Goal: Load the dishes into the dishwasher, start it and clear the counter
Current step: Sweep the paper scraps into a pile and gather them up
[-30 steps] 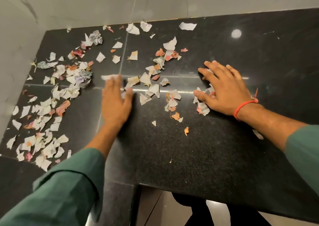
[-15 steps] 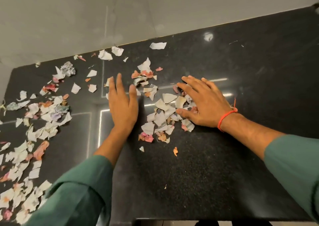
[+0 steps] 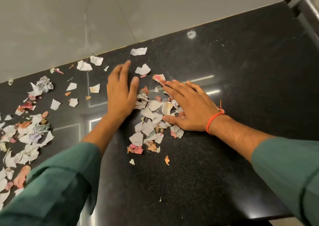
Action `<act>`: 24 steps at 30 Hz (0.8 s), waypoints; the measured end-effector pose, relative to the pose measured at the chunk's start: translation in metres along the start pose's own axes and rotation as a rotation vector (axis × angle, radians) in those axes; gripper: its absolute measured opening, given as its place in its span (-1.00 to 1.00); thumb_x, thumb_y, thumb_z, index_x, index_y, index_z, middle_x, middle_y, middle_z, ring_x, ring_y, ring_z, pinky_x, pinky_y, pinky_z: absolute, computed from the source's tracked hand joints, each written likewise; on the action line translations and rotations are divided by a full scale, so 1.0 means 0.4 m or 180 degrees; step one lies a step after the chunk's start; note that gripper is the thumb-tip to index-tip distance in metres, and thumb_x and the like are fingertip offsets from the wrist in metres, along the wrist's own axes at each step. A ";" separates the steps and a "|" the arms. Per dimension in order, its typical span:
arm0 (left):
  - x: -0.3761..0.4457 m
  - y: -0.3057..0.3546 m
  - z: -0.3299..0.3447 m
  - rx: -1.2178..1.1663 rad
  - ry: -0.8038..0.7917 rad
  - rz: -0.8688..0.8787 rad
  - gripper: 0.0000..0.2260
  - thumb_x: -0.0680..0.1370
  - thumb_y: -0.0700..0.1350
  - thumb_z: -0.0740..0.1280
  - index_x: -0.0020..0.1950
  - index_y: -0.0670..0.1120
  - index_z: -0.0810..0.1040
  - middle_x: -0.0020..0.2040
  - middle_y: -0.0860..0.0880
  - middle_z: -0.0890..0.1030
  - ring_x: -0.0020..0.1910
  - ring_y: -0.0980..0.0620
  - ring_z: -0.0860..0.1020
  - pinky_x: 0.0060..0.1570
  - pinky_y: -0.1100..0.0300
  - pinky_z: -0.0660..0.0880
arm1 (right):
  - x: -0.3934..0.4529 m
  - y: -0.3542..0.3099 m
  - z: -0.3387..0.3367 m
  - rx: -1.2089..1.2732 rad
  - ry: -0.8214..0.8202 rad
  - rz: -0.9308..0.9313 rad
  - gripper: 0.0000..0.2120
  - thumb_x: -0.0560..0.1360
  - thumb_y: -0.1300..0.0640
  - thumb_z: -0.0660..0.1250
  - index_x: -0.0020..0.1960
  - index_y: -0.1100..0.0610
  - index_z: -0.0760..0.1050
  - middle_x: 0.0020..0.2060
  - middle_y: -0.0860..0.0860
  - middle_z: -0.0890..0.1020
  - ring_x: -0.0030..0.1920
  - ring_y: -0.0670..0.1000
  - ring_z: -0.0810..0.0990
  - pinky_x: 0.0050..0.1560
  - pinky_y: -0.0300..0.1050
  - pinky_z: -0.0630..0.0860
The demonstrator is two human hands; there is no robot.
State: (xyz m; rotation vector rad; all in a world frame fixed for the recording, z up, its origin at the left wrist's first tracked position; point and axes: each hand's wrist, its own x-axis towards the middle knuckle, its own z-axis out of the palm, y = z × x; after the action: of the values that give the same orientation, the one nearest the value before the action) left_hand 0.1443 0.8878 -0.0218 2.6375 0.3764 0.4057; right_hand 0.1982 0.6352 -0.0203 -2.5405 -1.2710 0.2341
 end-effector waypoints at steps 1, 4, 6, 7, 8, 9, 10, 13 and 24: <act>0.031 -0.004 0.009 0.0061 -0.0069 -0.0229 -0.47 0.70 0.16 0.07 0.64 0.00 0.21 0.56 -0.11 0.31 0.54 -0.06 0.25 0.49 0.01 0.21 | 0.000 -0.001 0.000 0.0000 0.0007 0.0003 -0.09 0.48 -0.55 -0.03 0.63 0.01 0.07 0.62 -0.06 0.11 0.61 -0.03 0.05 0.59 0.07 -0.01; 0.093 0.006 0.042 0.0267 -0.0398 -0.0225 -0.42 0.69 0.22 0.00 0.67 0.02 0.11 0.65 -0.08 0.20 0.63 -0.06 0.13 0.59 -0.08 0.10 | 0.000 0.000 -0.001 -0.0018 0.0012 0.0006 -0.09 0.48 -0.55 -0.03 0.63 0.02 0.08 0.62 -0.06 0.11 0.61 -0.04 0.05 0.59 0.07 -0.01; 0.097 0.028 0.059 0.0375 -0.0691 0.0118 -0.44 0.70 0.22 -0.05 0.67 0.04 0.10 0.66 -0.01 0.15 0.65 -0.02 0.05 0.61 -0.09 0.01 | 0.000 -0.001 -0.002 -0.0017 0.0028 -0.0006 -0.09 0.49 -0.54 -0.03 0.63 0.03 0.08 0.62 -0.05 0.12 0.61 -0.03 0.05 0.59 0.07 -0.01; 0.091 0.039 0.063 0.0389 -0.0820 0.0289 -0.45 0.71 0.20 -0.05 0.67 0.05 0.11 0.66 0.01 0.15 0.66 0.00 0.03 0.62 -0.09 -0.01 | 0.000 -0.001 -0.002 -0.0007 0.0029 -0.0008 -0.08 0.49 -0.54 -0.02 0.63 0.04 0.06 0.62 -0.04 0.12 0.61 -0.02 0.06 0.59 0.07 -0.01; 0.077 0.052 0.063 0.0372 -0.0925 0.0446 -0.48 0.72 0.18 -0.05 0.67 0.05 0.14 0.66 0.02 0.15 0.66 0.03 0.02 0.62 -0.09 -0.01 | -0.001 -0.001 -0.003 0.0003 0.0026 -0.0009 -0.08 0.49 -0.54 -0.02 0.64 0.04 0.04 0.62 -0.03 0.11 0.61 -0.02 0.06 0.59 0.06 -0.02; 0.059 0.067 0.059 0.0339 -0.1018 0.0611 -0.50 0.73 0.14 -0.03 0.66 0.04 0.16 0.66 0.03 0.16 0.66 0.05 0.01 0.62 -0.10 0.01 | -0.001 -0.001 -0.005 0.0026 0.0035 -0.0004 -0.07 0.49 -0.54 -0.02 0.64 0.04 0.01 0.62 -0.02 0.10 0.61 -0.01 0.06 0.60 0.05 -0.02; 0.035 0.081 0.053 0.0273 -0.1103 0.0793 -0.51 0.73 0.10 0.00 0.65 0.01 0.19 0.66 0.03 0.18 0.66 0.07 0.02 0.61 -0.11 0.02 | -0.002 -0.001 -0.007 0.0059 0.0057 0.0006 -0.06 0.49 -0.54 -0.01 0.65 0.05 0.00 0.63 -0.01 0.09 0.60 -0.01 0.07 0.60 0.04 -0.03; -0.036 0.113 0.038 -0.0187 -0.1269 0.1028 -0.55 0.72 -0.02 0.06 0.62 -0.06 0.27 0.63 0.01 0.25 0.64 0.09 0.10 0.61 -0.02 0.08 | -0.004 0.000 -0.009 0.0157 0.0101 0.0052 -0.04 0.48 -0.54 0.00 0.64 0.09 0.01 0.63 0.03 0.05 0.60 0.01 0.09 0.60 0.03 -0.01; 0.229 0.082 0.114 0.0448 -0.0714 0.0122 -0.49 0.68 0.11 0.09 0.59 -0.07 0.30 0.59 -0.14 0.30 0.58 -0.14 0.22 0.56 -0.08 0.17 | -0.003 0.007 -0.003 0.0167 0.0096 0.0031 -0.03 0.48 -0.56 -0.02 0.65 0.08 -0.01 0.63 0.05 0.06 0.59 0.02 0.11 0.60 0.02 0.00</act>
State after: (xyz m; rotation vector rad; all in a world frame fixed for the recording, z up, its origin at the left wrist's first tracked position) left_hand 0.2504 0.8716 -0.0258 2.7934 0.2915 0.0951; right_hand 0.1999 0.6325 -0.0203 -2.4971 -1.2254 0.2276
